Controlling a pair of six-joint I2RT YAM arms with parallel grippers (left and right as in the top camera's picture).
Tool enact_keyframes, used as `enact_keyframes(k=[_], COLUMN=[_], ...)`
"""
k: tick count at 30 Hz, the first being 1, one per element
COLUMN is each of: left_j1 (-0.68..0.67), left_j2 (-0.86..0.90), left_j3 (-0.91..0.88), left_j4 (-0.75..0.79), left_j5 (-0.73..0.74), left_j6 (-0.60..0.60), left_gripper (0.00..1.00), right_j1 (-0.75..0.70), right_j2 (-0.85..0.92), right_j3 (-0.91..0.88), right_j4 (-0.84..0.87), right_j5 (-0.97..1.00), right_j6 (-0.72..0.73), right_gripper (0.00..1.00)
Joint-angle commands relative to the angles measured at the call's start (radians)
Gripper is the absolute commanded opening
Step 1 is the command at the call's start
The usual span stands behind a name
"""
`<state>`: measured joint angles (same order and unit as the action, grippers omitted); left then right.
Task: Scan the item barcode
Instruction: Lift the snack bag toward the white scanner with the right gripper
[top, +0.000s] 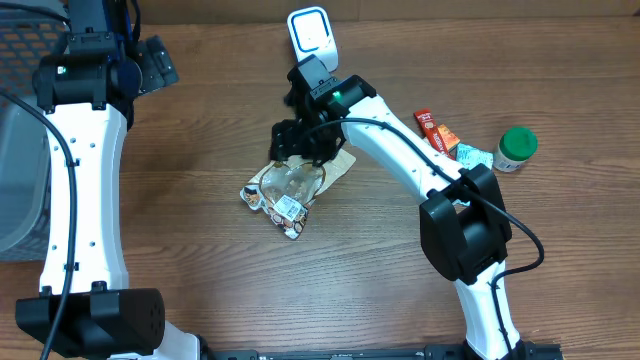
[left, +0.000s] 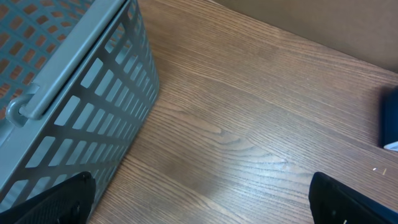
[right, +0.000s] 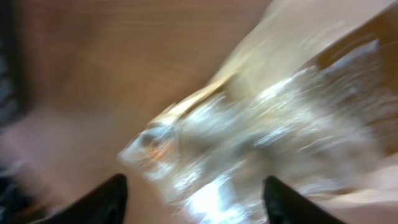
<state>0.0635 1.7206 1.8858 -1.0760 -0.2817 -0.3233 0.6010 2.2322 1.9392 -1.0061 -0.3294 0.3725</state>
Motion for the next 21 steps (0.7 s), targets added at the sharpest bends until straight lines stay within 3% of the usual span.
enact_keyframes(k=[1,8,21], left_j1=[-0.005,-0.005,-0.006], left_j2=[0.010,0.010,0.010], left_j3=[0.008,0.008,0.008], left_j4=[0.003,0.003,0.003], left_j5=[-0.013,-0.013,-0.013], left_j6=[-0.014,-0.014,-0.014], left_gripper=[1.00,1.00,1.00], right_j1=[-0.008,-0.008,-0.008], right_j2=[-0.009,0.054,0.066], right_j3=[-0.002,-0.027,-0.031], right_j4=[0.034,0.105,-0.074], right_j5=[0.396,0.418,0.213], right_j6=[-0.166,-0.186,-0.157], right_gripper=[0.74,0.79,0.91])
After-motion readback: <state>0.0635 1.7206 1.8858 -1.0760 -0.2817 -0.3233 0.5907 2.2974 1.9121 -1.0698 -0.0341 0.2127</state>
